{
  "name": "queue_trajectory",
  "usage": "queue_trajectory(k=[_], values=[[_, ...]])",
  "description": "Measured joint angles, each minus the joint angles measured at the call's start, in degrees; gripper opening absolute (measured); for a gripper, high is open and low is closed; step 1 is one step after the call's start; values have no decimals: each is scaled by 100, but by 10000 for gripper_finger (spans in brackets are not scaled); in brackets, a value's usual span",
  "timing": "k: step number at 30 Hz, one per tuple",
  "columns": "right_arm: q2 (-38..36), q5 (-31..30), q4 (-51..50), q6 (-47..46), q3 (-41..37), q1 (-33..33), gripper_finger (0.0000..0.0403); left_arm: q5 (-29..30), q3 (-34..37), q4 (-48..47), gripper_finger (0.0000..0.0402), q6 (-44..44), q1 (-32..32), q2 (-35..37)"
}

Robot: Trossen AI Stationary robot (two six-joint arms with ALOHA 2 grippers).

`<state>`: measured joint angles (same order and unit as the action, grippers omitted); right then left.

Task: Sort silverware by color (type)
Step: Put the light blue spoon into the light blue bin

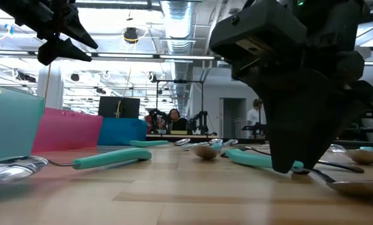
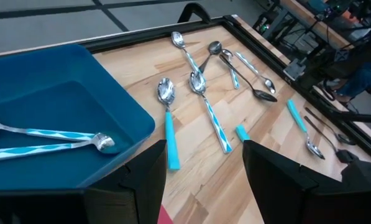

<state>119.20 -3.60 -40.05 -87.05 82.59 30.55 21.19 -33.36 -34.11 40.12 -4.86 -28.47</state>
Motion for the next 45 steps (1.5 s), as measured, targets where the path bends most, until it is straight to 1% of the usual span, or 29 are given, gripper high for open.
queue_trajectory(k=[6,14,18,24,38,42,45], values=[[7,148,-19,-13,-4,-2,108,0,0,-2,195,-63,0,0],[7,289,-42,-14,-4,-43,74,0,0,-4,195,-66,0,0],[9,315,-79,5,30,-90,70,4,0,-7,195,-68,0,0],[50,406,-517,269,442,-120,68,6,0,-7,195,-172,0,0],[35,249,-1121,489,1191,-141,67,7,0,-7,195,-144,0,0],[26,209,-1306,786,1346,-215,67,8,0,-7,195,-140,0,0],[26,91,-1370,1277,1433,-296,67,9,0,-7,195,-138,0,0]])
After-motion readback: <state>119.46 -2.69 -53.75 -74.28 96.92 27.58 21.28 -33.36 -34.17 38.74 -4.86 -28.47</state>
